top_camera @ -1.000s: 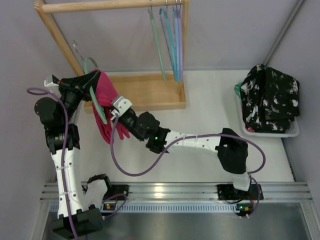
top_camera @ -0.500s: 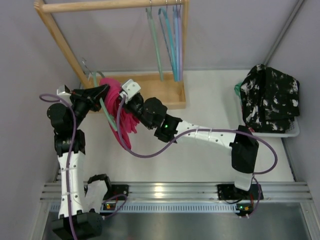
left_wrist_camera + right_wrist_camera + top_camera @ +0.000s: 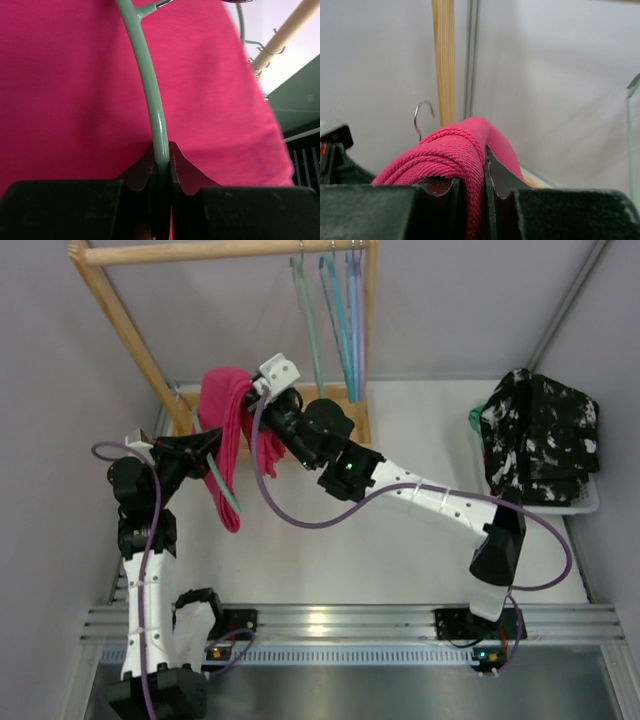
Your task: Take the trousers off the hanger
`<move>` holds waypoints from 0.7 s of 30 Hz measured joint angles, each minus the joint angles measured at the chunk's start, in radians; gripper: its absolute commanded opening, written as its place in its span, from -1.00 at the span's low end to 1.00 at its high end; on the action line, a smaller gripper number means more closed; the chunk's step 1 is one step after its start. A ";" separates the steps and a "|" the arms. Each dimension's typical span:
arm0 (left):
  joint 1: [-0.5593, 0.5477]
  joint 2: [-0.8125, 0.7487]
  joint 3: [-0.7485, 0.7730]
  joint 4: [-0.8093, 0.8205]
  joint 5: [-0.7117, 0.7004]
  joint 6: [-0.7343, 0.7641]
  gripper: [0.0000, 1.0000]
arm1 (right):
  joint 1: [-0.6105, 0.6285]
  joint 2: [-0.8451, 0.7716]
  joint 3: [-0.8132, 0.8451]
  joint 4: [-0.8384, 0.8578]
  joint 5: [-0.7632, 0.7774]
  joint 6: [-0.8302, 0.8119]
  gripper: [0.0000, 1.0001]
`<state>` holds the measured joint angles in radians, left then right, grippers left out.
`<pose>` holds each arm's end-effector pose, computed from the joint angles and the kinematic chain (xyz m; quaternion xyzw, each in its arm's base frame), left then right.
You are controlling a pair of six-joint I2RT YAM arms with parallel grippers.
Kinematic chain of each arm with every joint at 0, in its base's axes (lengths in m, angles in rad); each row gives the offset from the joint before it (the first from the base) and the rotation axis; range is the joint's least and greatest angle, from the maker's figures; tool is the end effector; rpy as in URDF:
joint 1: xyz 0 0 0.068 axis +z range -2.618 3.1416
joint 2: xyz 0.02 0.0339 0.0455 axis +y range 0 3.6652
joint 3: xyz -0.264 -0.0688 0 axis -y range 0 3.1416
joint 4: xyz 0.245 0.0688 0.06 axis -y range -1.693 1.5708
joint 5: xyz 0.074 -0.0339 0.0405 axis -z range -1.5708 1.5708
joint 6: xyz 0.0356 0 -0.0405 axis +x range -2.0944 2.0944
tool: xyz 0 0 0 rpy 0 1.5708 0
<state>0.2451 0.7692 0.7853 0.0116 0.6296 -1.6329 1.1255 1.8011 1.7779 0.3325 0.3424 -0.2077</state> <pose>0.1769 0.0226 0.3639 -0.4039 0.5707 -0.6019 0.3859 0.1956 0.3820 0.4576 -0.2512 0.5418 0.2624 0.7580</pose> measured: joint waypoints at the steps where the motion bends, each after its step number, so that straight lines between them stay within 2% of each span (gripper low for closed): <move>1: 0.000 -0.005 -0.007 -0.014 -0.001 0.009 -1.00 | -0.005 -0.004 0.016 -0.005 0.002 -0.001 -1.00; 12: 0.000 -0.007 -0.076 -0.124 -0.022 0.088 -1.00 | -0.039 -0.046 0.246 -0.005 0.013 -0.039 -1.00; 21: 0.000 -0.008 -0.077 -0.148 -0.007 0.170 -1.00 | -0.043 -0.285 0.230 0.095 0.047 -0.222 -1.00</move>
<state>0.2451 0.7609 0.7082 -0.1364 0.6228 -1.4628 1.0824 1.5166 2.0079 0.4271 0.3889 -0.4294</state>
